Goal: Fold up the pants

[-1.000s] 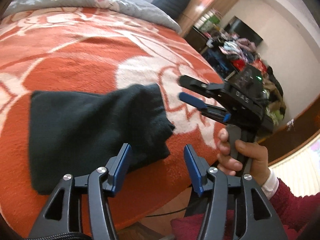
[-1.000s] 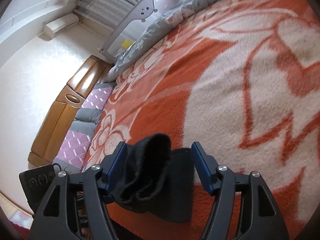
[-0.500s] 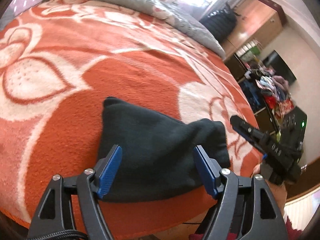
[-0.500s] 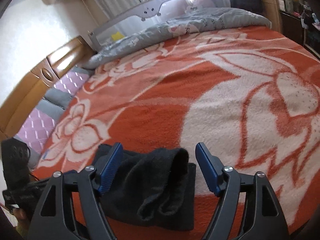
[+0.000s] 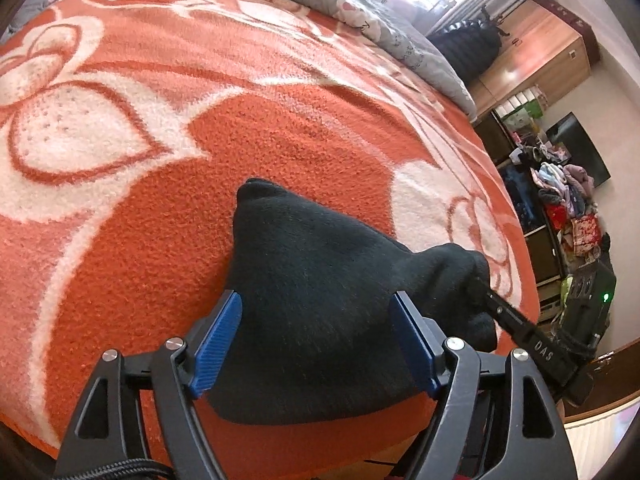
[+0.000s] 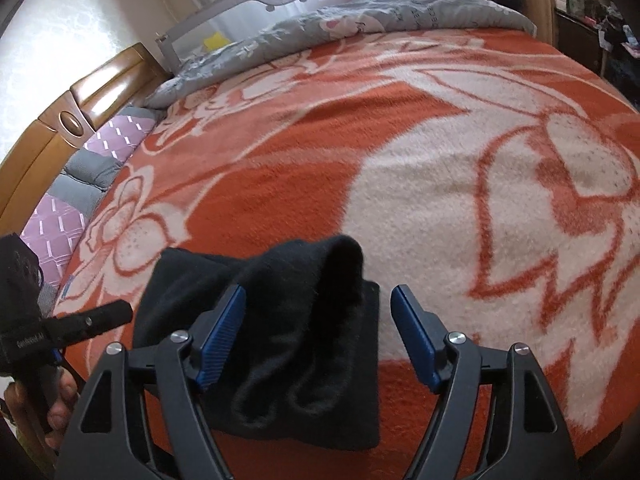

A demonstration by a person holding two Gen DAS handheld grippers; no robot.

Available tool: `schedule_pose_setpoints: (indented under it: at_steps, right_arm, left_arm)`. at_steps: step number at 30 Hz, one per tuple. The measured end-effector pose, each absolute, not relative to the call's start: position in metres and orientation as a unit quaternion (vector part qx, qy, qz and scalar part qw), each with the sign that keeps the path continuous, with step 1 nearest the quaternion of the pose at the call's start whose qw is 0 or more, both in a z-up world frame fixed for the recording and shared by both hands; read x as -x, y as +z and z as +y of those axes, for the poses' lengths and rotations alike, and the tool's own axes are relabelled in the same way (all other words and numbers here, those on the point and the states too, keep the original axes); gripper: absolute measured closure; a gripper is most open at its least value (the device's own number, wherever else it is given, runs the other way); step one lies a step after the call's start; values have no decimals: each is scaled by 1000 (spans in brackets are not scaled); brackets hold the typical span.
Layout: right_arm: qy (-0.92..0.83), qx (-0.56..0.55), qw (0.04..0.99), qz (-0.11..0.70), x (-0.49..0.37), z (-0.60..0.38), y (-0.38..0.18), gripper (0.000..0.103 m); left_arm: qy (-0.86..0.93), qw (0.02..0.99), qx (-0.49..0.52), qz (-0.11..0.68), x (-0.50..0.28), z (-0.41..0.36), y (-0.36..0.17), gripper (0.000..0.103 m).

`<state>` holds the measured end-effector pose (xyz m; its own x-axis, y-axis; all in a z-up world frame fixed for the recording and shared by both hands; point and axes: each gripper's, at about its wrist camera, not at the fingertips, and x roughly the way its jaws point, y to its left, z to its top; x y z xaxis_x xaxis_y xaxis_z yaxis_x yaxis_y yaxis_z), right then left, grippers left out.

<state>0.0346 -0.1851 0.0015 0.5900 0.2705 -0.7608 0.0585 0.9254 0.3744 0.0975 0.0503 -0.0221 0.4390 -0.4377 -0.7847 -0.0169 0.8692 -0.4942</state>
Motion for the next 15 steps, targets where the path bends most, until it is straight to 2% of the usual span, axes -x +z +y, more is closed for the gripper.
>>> schedule_pose_setpoints:
  at_steps: [15]
  right_arm:
    - [44,-138,863,484,-20,-194,-28,28]
  left_arm:
    - [-117,807,222,534,-108,48,-43,26]
